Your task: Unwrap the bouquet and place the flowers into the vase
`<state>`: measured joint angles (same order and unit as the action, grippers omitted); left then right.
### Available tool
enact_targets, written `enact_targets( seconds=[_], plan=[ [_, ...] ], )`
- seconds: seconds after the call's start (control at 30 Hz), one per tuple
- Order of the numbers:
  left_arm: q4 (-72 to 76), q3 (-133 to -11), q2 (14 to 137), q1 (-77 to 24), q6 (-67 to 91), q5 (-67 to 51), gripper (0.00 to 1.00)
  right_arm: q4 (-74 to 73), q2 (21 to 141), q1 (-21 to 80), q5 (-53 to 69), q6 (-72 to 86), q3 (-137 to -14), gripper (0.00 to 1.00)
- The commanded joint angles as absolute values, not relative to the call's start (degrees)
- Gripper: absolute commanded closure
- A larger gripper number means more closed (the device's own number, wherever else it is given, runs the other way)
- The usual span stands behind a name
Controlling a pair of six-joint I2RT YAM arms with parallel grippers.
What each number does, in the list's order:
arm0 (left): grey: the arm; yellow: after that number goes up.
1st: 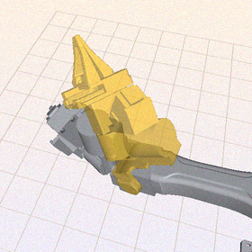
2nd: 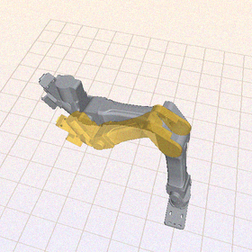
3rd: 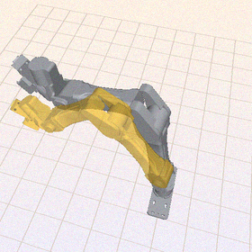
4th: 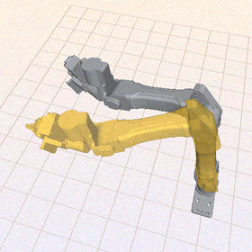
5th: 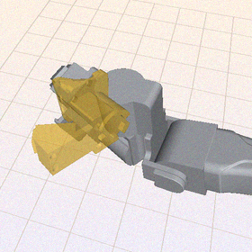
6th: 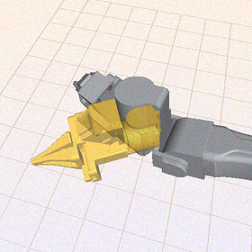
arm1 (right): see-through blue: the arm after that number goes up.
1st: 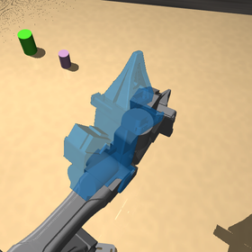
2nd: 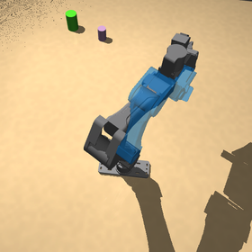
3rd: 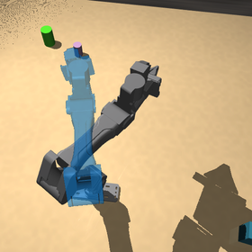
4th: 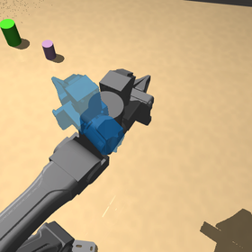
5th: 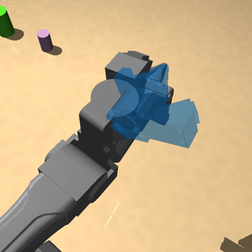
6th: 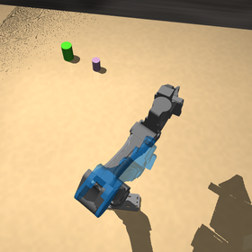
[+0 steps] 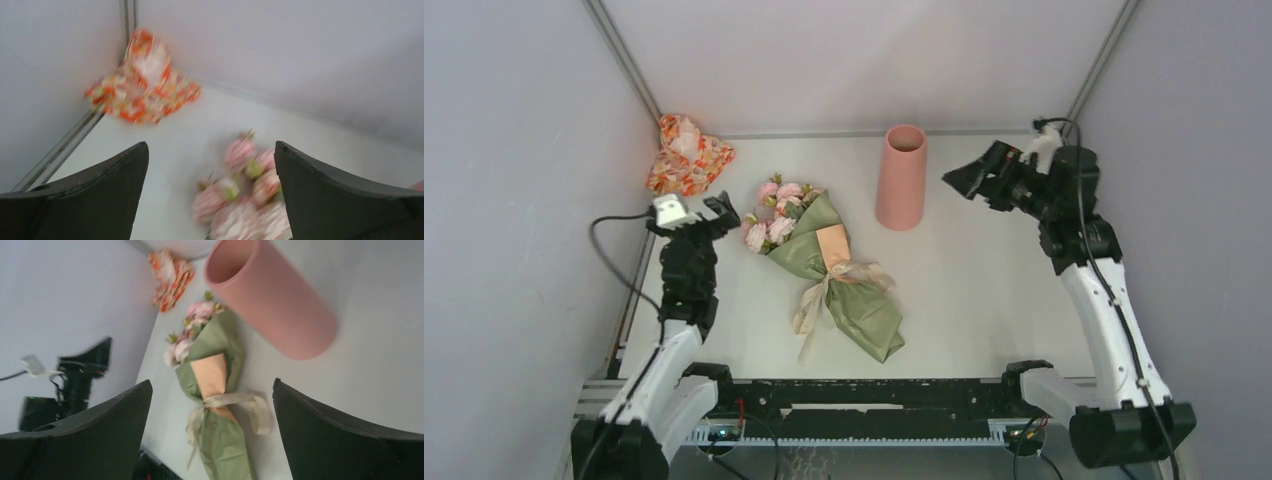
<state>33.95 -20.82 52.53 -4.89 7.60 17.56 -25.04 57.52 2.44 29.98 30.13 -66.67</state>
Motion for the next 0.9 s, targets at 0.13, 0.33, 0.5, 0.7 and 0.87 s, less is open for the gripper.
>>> enact_targets(
  seconds=[0.13, 0.33, 0.5, 0.7, 0.87],
  plan=[
    [3.2, -46.2, 41.6, -5.7, 22.3, 11.2, 0.0, -29.4, 65.2, 33.0, 4.5, 19.0, -78.8, 0.0],
    [-20.1, -71.3, 46.4, -6.0, 34.3, 6.5, 0.0, -40.3, 83.5, 48.6, -8.1, 16.3, -89.6, 0.0],
    [-8.1, -61.4, 37.5, -6.0, 49.4, 1.6, 0.0, -43.3, 92.6, 56.4, -15.1, 15.9, -94.3, 0.01],
    [-1.9, -47.9, 32.6, -6.1, 57.3, -0.2, 0.0, -35.5, 92.2, 55.3, -13.5, 17.0, -84.7, 0.12],
    [-12.0, -51.0, 35.3, -8.6, 47.2, 7.9, 0.0, -32.4, 94.3, 53.6, -10.2, 18.0, -80.6, 0.24]
  ],
)
